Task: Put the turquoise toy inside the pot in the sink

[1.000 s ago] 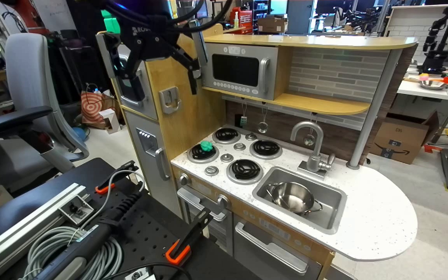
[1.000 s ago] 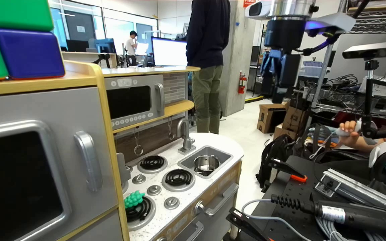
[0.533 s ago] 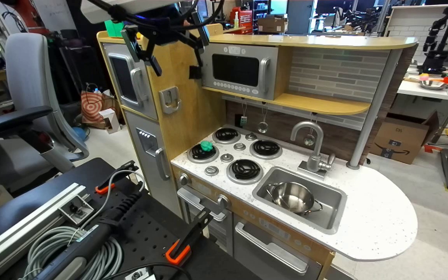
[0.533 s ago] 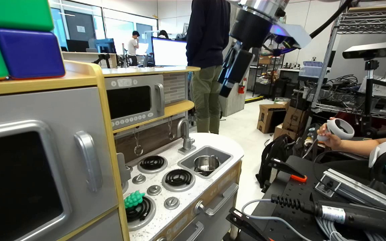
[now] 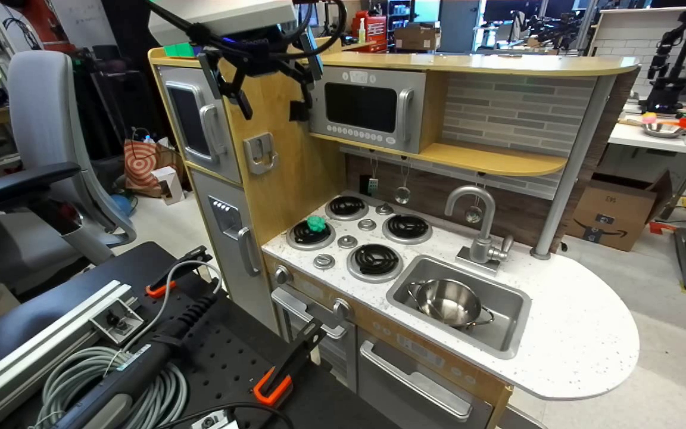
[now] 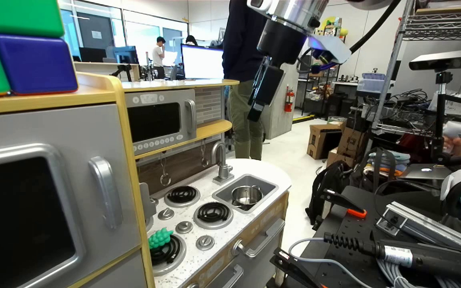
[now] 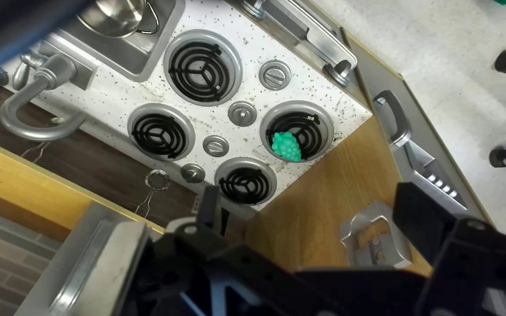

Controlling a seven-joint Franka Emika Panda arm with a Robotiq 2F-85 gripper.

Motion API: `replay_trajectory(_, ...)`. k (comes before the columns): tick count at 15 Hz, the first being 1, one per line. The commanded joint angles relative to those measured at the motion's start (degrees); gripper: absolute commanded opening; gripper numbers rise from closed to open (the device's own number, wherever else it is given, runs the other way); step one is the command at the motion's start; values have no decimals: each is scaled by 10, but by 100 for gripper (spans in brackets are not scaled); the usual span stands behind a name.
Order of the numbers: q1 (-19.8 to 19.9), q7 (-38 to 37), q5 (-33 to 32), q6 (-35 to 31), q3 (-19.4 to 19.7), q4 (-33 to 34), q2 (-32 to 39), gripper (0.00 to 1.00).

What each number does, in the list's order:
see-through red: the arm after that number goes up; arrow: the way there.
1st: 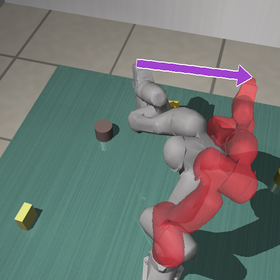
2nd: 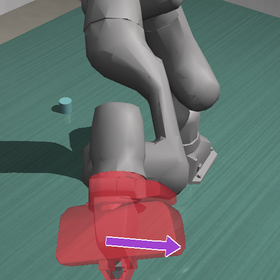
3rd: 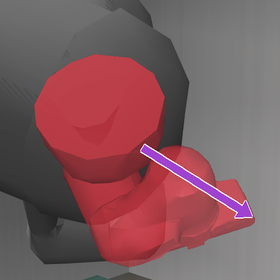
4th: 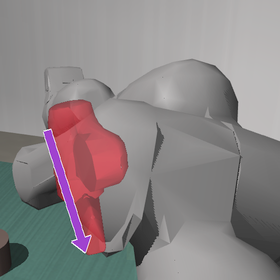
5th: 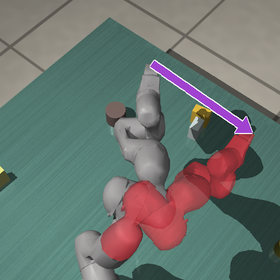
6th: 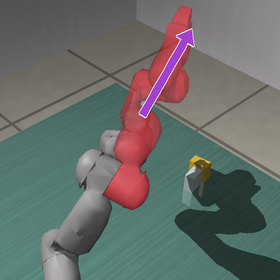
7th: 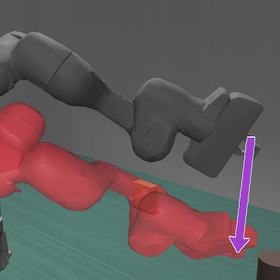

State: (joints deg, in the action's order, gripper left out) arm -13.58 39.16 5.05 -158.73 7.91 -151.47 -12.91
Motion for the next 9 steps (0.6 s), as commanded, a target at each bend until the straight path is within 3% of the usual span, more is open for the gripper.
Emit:
replay_trajectory(1,-2,-3,54,-132,-4,-17,28,100)
replay_trajectory(3,-17,-8,89,-214,0,-14,57,100)
replay_trajectory(6,29,-24,26,-320,-34,12,156,100)
replay_trajectory(8,46,3,7,-290,-29,54,213,100)
replay_trajectory(9,72,-45,-67,-261,-33,76,236,100)
